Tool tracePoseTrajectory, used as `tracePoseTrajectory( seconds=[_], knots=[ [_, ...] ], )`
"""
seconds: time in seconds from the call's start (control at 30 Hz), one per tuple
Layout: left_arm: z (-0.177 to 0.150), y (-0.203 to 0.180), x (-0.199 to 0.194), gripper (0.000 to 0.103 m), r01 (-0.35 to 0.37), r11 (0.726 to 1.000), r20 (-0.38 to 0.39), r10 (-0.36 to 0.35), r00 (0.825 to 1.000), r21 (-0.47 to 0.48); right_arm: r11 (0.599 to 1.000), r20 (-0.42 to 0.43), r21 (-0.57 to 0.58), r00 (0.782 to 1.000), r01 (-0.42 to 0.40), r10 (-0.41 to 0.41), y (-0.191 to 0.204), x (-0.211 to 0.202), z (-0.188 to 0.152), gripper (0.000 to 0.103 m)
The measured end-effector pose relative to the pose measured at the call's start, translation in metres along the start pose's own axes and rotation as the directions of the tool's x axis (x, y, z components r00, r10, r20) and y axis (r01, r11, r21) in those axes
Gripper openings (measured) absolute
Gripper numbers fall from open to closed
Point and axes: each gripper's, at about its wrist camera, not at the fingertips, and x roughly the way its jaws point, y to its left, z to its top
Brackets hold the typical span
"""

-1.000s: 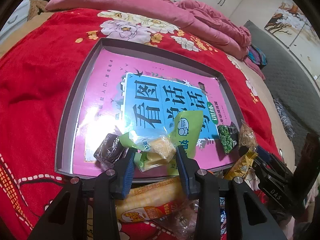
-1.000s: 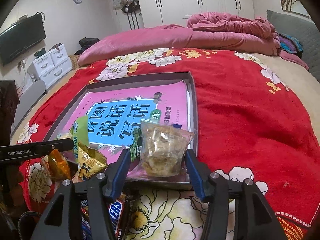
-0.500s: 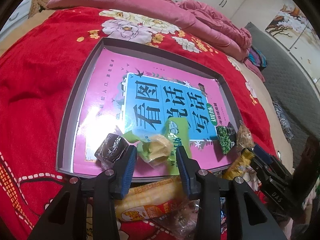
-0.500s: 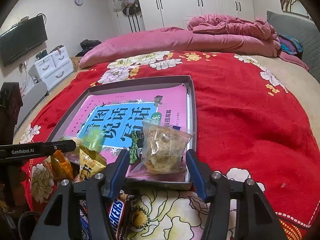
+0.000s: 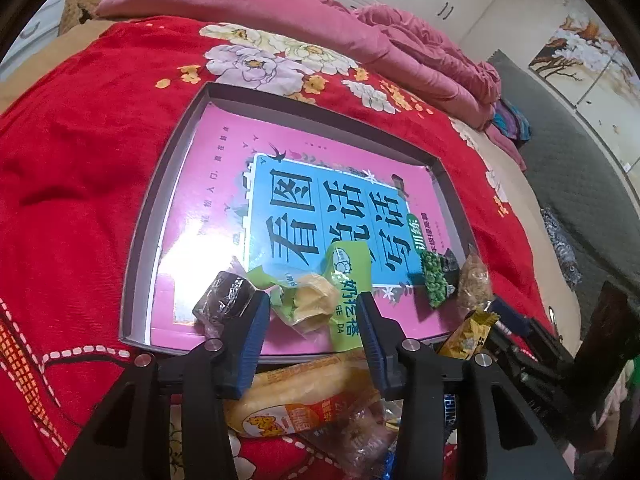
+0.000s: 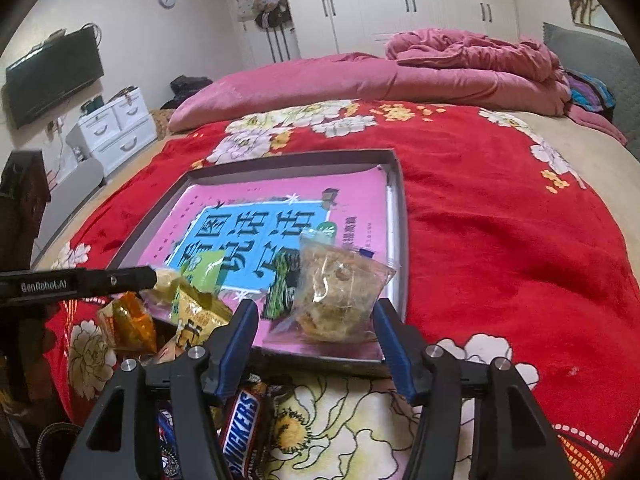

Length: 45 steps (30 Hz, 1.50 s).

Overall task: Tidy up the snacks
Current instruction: 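Open the left tool onto the book while the right tool opens releasing the cracker bag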

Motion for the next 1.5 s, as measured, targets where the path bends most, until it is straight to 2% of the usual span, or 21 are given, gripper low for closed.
tracePoseTrajectory(
  seconds=[0.13,0.27,0.5,0.93,1.03,1.5],
  knots=[
    [0.001,0.001,-0.002,0.047,0.006,1.0,0.003,-0.006,1.0,-0.005,0.999,-0.015,-0.034,1.0,-0.002,0.002,0.008,0.003,-0.002,0.06],
    [0.002,0.001,-0.006,0.055,0.018,1.0,0.003,-0.018,1.0,-0.013,0.998,-0.013,-0.067,1.0,0.009,-0.01,0.013,0.003,-0.003,0.06],
    [0.003,-0.003,-0.012,0.059,0.024,1.0,0.009,-0.024,1.0,-0.005,0.997,0.002,-0.072,1.0,0.028,-0.027,0.012,-0.001,-0.001,0.061],
    [0.0,-0.01,-0.017,0.064,0.01,0.999,0.016,-0.01,1.0,0.037,0.998,0.026,-0.015,0.998,0.06,-0.059,0.0,-0.007,0.002,0.065],
    [0.0,-0.01,-0.018,0.072,-0.007,0.999,0.024,0.006,1.0,0.037,0.998,0.034,0.012,0.997,0.067,-0.067,-0.006,-0.008,0.004,0.067],
    [-0.004,-0.01,-0.023,0.075,-0.036,0.997,0.036,0.034,0.999,0.062,0.994,0.096,0.085,0.992,0.068,-0.076,-0.019,-0.02,0.009,0.075]
  ],
)
